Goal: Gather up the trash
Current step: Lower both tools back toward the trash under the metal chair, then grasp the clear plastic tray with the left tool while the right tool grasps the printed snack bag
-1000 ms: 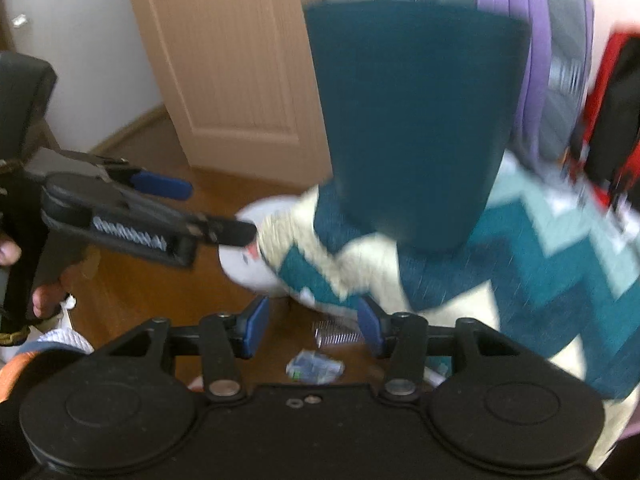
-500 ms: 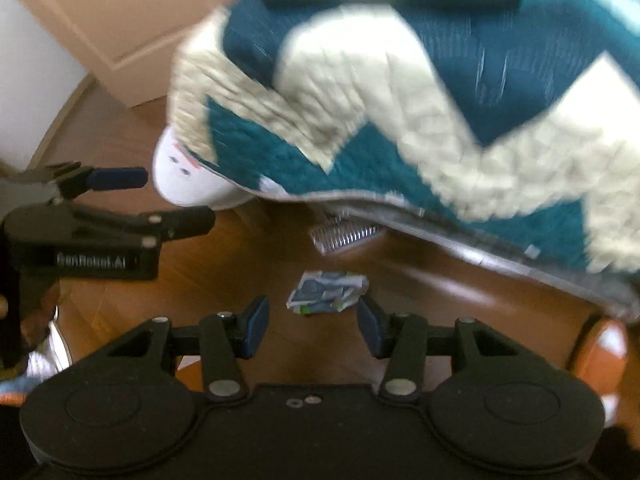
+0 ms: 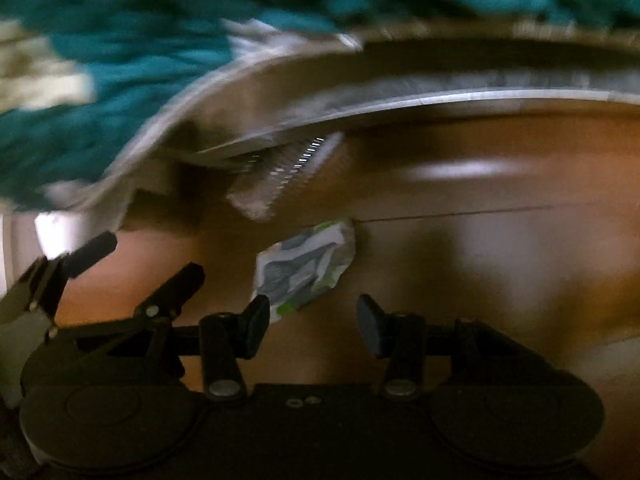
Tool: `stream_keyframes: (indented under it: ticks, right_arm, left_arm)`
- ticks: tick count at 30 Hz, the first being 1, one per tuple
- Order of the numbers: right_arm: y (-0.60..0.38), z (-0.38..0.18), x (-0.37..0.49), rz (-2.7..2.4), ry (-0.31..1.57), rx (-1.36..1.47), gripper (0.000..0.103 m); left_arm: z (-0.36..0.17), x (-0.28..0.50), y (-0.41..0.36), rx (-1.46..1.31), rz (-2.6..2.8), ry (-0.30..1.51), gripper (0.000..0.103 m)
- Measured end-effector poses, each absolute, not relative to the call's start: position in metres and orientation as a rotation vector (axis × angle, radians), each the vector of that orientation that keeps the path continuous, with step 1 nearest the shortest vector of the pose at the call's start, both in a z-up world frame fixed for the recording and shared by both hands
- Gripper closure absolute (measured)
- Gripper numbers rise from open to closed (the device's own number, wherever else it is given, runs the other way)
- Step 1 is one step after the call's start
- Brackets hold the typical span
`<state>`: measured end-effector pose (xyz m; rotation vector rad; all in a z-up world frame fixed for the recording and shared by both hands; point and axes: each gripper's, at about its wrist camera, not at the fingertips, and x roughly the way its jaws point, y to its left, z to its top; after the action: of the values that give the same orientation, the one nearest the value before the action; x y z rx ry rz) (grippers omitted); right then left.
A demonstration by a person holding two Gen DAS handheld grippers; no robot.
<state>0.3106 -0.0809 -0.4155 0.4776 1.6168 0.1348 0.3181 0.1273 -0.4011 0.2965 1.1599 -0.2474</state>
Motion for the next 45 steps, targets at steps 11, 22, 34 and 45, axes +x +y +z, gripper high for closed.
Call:
stream_keyframes:
  ticks: [11, 22, 34, 45]
  right_arm:
    - [-0.068, -0.477, 0.328, 0.067, 1.661, 0.594, 0.056]
    - [-0.079, -0.51, 0.323, 0.076, 1.713, 0.663, 0.095]
    - [-0.139, -0.507, 0.3, 0.09, 1.739, 0.561, 0.098]
    - [-0.122, -0.51, 0.303, 0.132, 1.724, 0.517, 0.098]
  left_arm:
    - [-0.448, 0.324, 0.128, 0.318, -0.237, 1.17, 0.006]
    - [-0.458, 0.326, 0.116, 0.364, -0.269, 1.154, 0.006]
    - [-0.475, 0.344, 0.089, 0.4, -0.27, 1.133, 0.014]
    - [-0.494, 0.357, 0.069, 0.438, -0.303, 1.218, 0.052]
